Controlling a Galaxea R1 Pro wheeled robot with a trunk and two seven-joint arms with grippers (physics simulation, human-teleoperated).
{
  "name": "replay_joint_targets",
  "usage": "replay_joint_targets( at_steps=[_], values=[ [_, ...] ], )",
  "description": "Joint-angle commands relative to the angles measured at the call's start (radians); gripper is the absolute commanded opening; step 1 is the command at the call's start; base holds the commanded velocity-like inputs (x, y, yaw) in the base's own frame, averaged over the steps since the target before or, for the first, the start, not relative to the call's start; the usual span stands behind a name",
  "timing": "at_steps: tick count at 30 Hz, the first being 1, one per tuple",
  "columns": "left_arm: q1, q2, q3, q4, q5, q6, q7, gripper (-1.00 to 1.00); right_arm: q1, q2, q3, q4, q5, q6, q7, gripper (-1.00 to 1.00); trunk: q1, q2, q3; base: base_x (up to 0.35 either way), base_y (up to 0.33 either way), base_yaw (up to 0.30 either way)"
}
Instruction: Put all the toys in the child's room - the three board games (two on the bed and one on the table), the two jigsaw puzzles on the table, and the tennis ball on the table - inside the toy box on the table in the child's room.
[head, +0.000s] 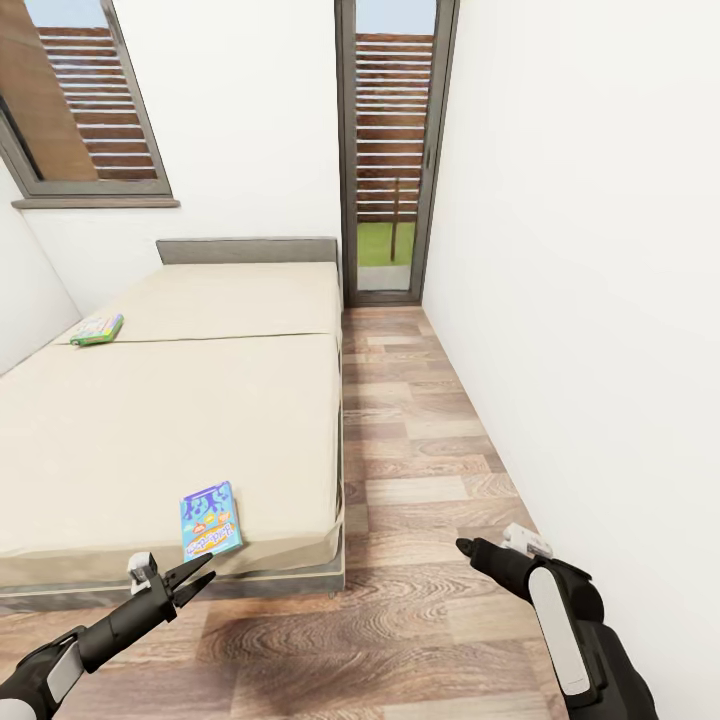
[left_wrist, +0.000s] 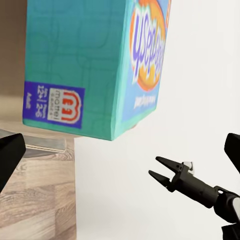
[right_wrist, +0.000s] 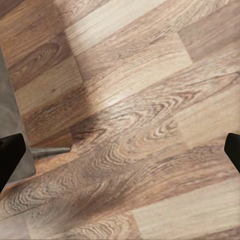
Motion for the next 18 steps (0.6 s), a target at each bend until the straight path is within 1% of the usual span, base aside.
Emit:
replay_joint_targets(
  at_steps=[1, 18],
  values=[
    [0.000, 0.000, -0.002, 0.000, 0.004, 0.011, -0.003, 1.00, -0.001, 0.001, -0.001, -0.001, -0.011, 0.003, -0.008, 1.00, 0.000, 0.000, -0.001, 0.000, 0.000, 0.000],
    [0.000, 0.002, -0.002, 0.000, 0.004, 0.003, -0.005, 1.00, -0.001, 0.001, 0.000, 0.007, -0.010, 0.003, -0.009, 1.00, 0.000, 0.000, -0.001, 0.000, 0.000, 0.000]
  ],
)
